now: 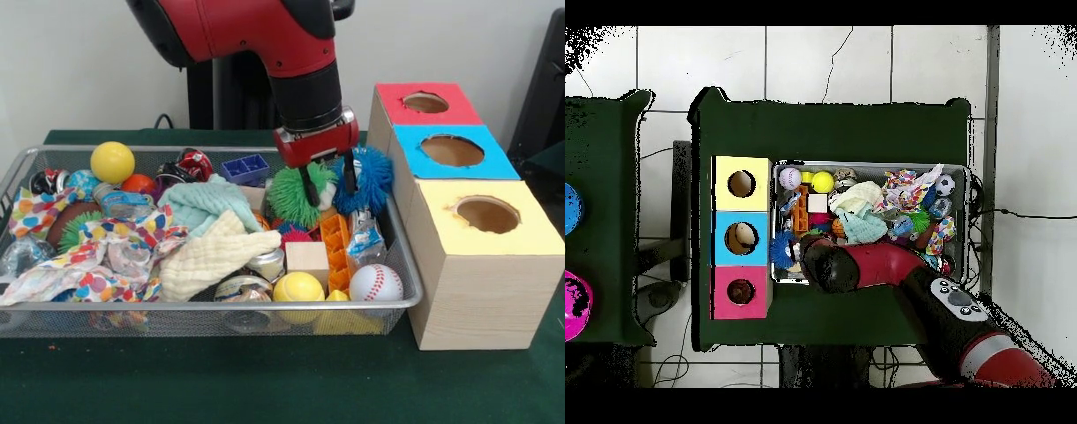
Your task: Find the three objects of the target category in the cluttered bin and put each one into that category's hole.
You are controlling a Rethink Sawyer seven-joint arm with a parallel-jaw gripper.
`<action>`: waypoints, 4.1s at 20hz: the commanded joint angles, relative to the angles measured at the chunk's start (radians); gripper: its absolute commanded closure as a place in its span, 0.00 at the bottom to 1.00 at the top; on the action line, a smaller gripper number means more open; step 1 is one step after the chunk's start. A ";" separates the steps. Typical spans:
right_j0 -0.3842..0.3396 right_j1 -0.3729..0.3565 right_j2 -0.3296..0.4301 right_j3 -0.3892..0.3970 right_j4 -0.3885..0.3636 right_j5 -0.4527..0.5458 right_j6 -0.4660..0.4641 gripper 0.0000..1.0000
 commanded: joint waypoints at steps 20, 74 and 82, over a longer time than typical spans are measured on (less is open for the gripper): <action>0.128 0.117 -0.137 -0.253 -0.278 0.299 -0.132 0.00; -0.003 0.054 -0.123 -0.128 0.234 0.797 0.042 1.00; -0.073 -0.142 -0.036 0.002 0.366 0.882 0.028 1.00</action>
